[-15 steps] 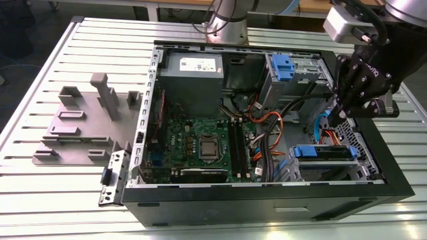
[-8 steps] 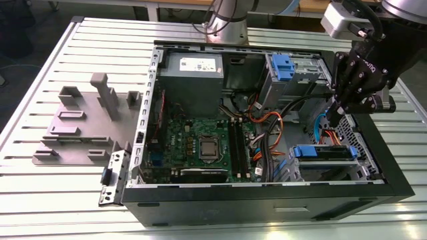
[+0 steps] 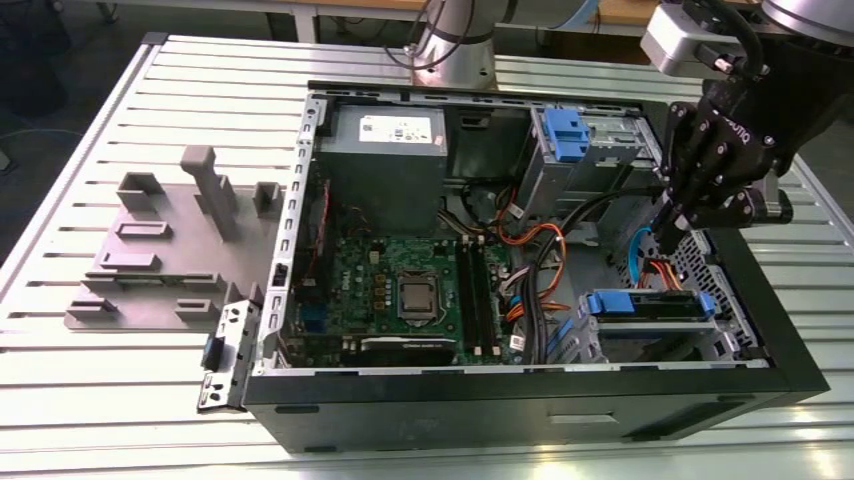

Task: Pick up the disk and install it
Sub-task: 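Insert the second disk wire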

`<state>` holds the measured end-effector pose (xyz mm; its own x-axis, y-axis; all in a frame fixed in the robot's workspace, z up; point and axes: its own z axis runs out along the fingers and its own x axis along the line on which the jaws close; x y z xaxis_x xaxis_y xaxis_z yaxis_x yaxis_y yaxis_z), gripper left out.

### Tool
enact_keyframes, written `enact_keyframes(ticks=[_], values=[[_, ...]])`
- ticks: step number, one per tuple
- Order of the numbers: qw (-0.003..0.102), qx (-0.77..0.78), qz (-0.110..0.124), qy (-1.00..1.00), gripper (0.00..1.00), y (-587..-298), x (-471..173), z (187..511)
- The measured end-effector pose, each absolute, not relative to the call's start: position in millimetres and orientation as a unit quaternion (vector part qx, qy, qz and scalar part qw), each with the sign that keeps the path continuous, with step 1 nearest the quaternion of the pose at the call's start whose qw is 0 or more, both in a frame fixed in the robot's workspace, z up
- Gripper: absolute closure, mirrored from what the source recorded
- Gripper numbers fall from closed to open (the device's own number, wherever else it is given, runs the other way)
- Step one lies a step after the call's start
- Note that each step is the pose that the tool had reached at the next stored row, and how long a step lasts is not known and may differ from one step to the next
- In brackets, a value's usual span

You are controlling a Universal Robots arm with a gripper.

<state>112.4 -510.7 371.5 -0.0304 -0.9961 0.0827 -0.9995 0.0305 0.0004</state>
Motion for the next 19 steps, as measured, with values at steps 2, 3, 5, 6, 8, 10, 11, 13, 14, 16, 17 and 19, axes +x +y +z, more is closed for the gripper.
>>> enact_keyframes(ticks=[2,3,5,6,8,10,11,13,14,16,17,19], values=[[0.03,0.696,0.029,-0.717,0.81,-511,112,371],[0.03,0.696,0.029,-0.717,0.81,-511,112,371],[0.031,0.696,0.03,-0.717,0.64,-510,112,371],[0.031,0.696,0.03,-0.717,0.58,-510,112,371],[0.031,0.696,0.03,-0.717,0.52,-509,112,369],[0.032,0.696,0.031,-0.717,0.52,-508,112,365],[0.033,0.695,0.032,-0.717,0.52,-507,112,364],[0.037,0.695,0.036,-0.717,0.52,-506,112,362],[0.039,0.695,0.038,-0.717,0.52,-506,112,362],[0.041,0.695,0.04,-0.717,0.53,-505,112,362],[0.042,0.695,0.042,-0.717,0.53,-505,112,362],[0.045,0.695,0.044,-0.716,0.66,-504,112,361]])
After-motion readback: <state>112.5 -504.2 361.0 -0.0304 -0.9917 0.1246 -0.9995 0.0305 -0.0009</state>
